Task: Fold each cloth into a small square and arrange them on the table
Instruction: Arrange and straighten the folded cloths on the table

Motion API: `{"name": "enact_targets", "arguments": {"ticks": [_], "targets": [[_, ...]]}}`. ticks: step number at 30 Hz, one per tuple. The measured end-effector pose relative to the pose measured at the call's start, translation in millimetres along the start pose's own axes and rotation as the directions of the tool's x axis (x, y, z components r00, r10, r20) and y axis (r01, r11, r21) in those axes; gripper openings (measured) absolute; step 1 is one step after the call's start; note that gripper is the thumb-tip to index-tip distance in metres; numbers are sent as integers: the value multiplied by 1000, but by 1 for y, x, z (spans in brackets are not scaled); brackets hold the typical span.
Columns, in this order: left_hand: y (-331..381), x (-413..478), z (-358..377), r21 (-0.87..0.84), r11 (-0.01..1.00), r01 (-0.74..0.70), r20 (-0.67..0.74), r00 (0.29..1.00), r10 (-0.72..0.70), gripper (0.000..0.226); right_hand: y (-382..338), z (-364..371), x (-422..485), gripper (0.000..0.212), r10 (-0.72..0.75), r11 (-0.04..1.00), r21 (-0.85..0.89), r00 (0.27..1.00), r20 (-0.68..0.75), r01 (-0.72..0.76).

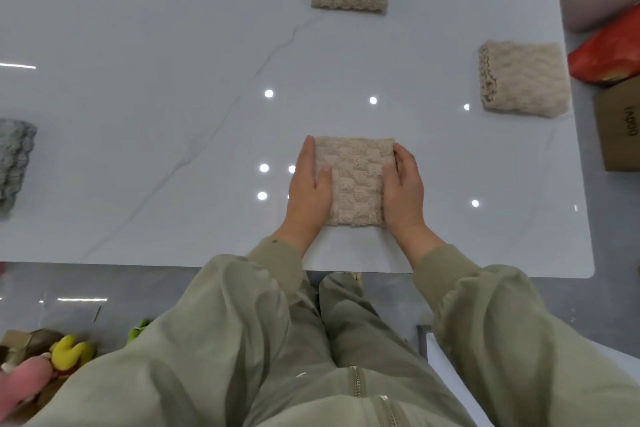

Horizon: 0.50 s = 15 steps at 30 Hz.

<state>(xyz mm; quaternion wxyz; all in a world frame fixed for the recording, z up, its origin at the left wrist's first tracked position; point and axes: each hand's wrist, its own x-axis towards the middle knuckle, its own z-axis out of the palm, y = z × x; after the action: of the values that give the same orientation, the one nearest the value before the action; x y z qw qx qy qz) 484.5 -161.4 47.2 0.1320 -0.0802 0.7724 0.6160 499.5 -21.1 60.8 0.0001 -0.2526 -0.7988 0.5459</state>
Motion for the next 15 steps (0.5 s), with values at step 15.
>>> {"name": "enact_targets", "arguments": {"ticks": [15], "targets": [[-17, -28, 2, 76, 997, -21, -372, 927, 48, 46, 6, -35, 48, 42, -145, 969, -154, 948, 283, 194]]}}
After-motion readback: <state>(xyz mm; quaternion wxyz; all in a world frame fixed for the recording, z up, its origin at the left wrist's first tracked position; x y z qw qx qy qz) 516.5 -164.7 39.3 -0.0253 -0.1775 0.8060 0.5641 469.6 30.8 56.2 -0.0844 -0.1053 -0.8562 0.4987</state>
